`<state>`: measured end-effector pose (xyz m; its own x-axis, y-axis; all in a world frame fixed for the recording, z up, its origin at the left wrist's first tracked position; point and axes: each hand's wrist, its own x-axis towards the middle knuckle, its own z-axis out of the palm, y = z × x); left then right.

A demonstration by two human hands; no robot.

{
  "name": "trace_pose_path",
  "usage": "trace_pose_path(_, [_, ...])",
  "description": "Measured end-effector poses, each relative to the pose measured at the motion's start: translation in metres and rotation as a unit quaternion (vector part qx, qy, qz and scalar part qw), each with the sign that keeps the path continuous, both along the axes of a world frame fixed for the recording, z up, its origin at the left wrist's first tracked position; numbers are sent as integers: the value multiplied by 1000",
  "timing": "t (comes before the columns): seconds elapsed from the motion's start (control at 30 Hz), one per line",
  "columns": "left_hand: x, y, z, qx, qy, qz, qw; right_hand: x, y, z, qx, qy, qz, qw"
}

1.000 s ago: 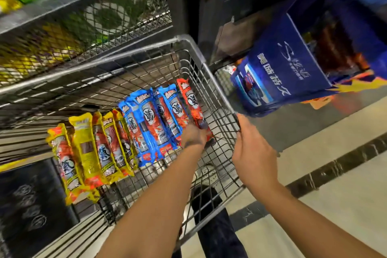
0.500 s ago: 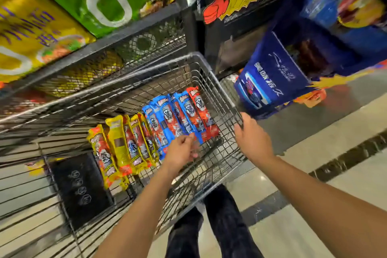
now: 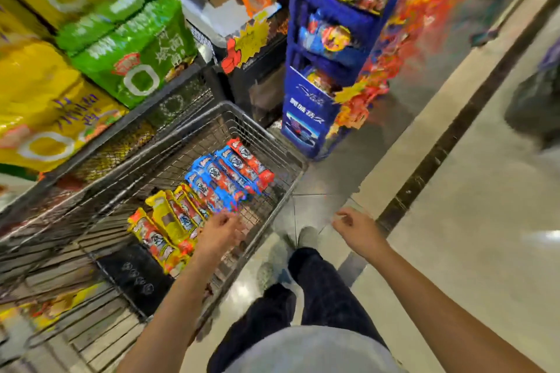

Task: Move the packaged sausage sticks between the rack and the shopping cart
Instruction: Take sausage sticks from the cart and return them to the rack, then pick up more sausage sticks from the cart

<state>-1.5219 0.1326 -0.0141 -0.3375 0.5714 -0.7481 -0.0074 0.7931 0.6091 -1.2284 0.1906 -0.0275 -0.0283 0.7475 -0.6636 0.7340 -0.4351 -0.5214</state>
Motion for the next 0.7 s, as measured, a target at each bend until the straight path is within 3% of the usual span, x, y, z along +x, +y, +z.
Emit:
trace_pose_path(0.13, [30,-8,13,-10,-15,-46,999,44,-50,18,-2,5,-100,995])
trace_pose_path(0.4, [123,7,10,-67,-9,-270,960,125,-135,24,-45,0,-335,941])
trace_pose_path(0.57, [198,56,-8,-94,-9,-385,918,171,-145,11,-61,43,-471,879])
trace_pose_path(0.7, [268,107,-6,-88,3,-421,903,230,-111,0,-56,75,-503,859])
